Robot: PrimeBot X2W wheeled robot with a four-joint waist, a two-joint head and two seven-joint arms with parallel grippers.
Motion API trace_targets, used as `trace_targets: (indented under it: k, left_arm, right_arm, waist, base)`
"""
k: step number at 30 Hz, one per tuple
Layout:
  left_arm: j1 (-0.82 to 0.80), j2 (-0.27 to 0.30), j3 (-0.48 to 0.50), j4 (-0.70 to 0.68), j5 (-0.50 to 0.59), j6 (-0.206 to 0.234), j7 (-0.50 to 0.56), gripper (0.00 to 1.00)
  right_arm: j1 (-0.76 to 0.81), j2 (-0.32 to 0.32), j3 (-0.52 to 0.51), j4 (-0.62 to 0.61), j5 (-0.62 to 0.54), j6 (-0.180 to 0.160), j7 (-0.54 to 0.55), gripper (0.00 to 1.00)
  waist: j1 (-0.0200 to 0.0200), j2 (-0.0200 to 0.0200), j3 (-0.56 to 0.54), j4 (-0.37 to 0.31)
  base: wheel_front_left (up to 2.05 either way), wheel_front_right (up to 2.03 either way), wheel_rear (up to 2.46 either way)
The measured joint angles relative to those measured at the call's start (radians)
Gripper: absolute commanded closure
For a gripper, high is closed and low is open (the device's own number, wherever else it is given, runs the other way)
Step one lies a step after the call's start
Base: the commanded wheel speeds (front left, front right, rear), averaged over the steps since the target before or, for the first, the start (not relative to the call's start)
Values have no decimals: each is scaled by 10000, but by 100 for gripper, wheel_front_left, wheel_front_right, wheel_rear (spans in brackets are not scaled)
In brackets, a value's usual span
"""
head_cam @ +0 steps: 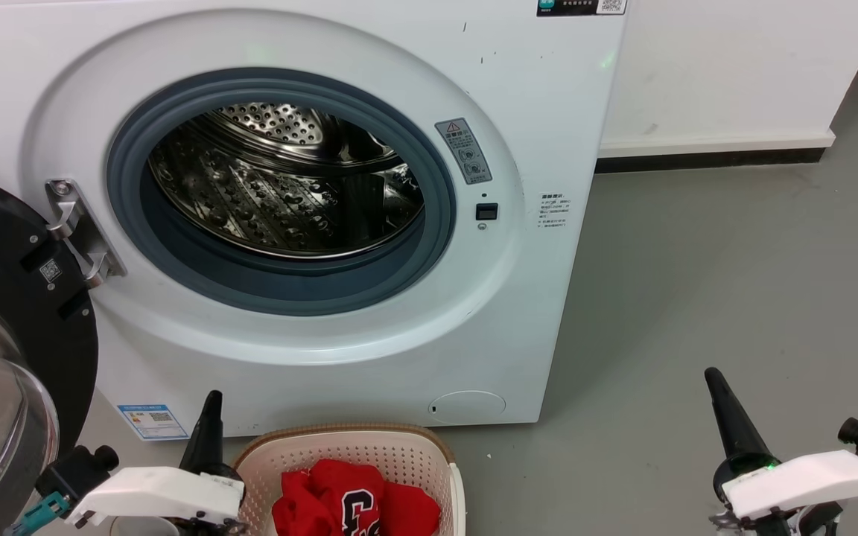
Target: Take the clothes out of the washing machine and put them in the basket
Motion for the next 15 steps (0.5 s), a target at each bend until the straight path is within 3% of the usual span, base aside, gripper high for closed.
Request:
trace_targets:
  k: [15]
  left_arm:
    - [-252, -92, 194, 125, -1697, -171, 351, 100]
  right_arm:
    - [-344, -10, -186, 286, 1756, 0, 146, 100]
  waist:
    - [0, 0, 82, 40]
  base:
    - [0, 0, 0]
